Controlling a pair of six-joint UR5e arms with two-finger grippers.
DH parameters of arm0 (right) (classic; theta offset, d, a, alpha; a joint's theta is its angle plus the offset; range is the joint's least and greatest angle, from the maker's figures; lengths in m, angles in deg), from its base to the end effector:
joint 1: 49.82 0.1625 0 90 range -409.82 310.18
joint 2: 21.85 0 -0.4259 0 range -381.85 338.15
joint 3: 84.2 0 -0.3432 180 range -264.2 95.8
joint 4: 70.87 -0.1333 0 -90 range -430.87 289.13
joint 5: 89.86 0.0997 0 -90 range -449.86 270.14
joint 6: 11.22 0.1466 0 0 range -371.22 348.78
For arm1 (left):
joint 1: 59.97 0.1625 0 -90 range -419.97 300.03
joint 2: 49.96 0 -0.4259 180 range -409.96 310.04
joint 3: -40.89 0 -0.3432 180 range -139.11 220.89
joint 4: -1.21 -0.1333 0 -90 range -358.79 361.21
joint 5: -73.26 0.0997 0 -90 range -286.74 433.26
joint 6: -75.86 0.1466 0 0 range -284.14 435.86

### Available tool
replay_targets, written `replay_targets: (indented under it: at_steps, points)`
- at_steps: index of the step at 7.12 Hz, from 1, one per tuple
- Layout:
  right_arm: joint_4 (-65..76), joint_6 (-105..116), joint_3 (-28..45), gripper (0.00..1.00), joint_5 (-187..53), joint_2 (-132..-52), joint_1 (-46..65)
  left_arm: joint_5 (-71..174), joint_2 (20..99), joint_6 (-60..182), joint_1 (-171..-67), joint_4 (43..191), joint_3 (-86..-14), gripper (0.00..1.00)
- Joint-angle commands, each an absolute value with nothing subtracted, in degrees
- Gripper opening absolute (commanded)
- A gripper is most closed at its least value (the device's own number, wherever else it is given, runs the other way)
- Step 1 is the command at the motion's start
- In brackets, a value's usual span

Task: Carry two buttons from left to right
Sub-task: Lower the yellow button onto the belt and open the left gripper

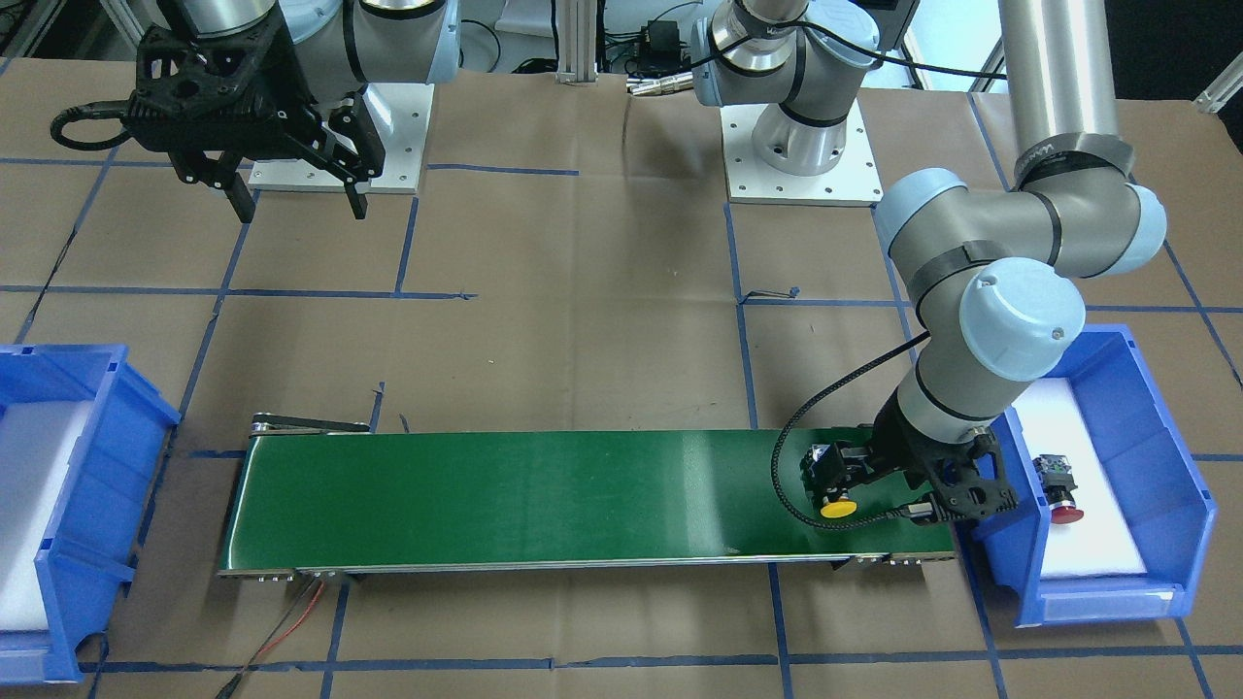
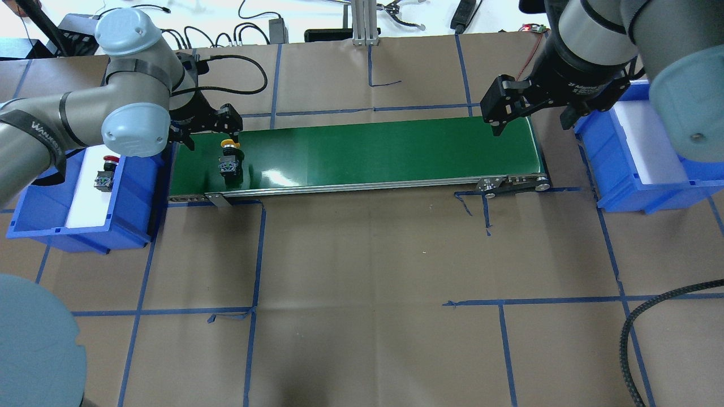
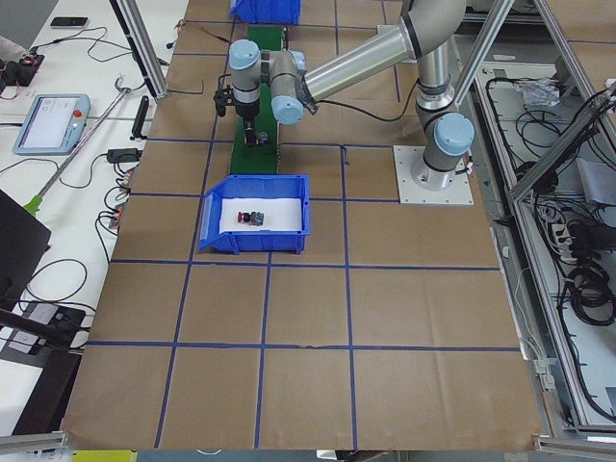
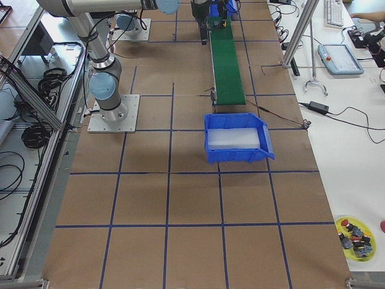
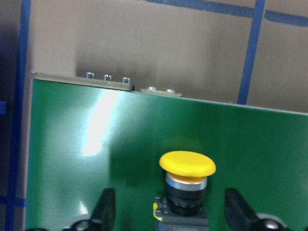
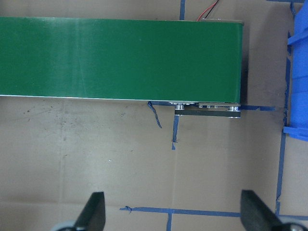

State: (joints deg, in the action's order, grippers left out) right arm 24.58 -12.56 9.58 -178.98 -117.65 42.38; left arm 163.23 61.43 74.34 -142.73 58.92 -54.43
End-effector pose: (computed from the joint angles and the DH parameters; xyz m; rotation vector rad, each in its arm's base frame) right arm 0.1515 -0.4123 0.4659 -0.0979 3.1171 -0.2034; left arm -0.0598 -0.5876 0.2686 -0.2393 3.1244 -0.1526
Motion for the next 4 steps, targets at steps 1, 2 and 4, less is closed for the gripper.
replay_targets:
  at_steps: [1, 2, 4]
  points:
    - [24.6, -12.5, 9.5, 1.00, -178.9, -117.7, 42.4, 163.2, 58.1, 74.5, -142.5, 67.7, -48.6, 1.00]
    - [24.6, -12.5, 9.6, 1.00, -178.9, -117.7, 42.4, 163.1, 55.6, 74.5, -142.5, 74.7, -45.9, 1.00]
    - [24.6, -12.5, 9.6, 1.00, -178.6, -117.7, 42.4, 163.2, 53.7, 76.2, -142.4, 77.9, -44.8, 1.00]
